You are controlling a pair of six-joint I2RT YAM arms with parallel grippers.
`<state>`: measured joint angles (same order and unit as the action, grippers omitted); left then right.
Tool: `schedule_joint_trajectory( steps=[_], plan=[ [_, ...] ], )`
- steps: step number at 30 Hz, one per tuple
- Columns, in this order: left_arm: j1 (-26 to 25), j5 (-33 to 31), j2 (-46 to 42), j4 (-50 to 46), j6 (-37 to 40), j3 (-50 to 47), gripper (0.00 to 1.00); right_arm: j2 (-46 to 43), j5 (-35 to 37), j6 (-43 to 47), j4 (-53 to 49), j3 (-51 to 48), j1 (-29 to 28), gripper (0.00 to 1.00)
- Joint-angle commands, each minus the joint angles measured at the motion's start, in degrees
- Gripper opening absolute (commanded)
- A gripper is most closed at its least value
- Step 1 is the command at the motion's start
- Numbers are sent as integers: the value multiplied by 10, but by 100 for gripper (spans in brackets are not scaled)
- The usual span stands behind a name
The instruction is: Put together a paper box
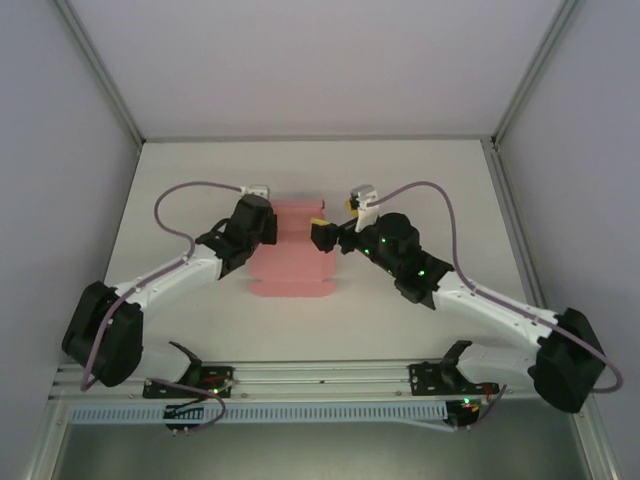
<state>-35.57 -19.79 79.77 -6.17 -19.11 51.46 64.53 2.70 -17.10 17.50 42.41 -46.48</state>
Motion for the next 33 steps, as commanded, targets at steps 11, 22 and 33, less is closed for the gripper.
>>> schedule_joint_trajectory(
  steps=[11,22,33],
  plan=[
    [7,201,123,-364,522,272,0,-184,181,-187,-440,-48,63,100],
    [-92,112,335,-481,670,463,0,-259,181,-183,-443,-118,94,100],
    [-125,43,524,-526,626,620,0,-219,163,-179,-440,-120,98,100]
  ],
)
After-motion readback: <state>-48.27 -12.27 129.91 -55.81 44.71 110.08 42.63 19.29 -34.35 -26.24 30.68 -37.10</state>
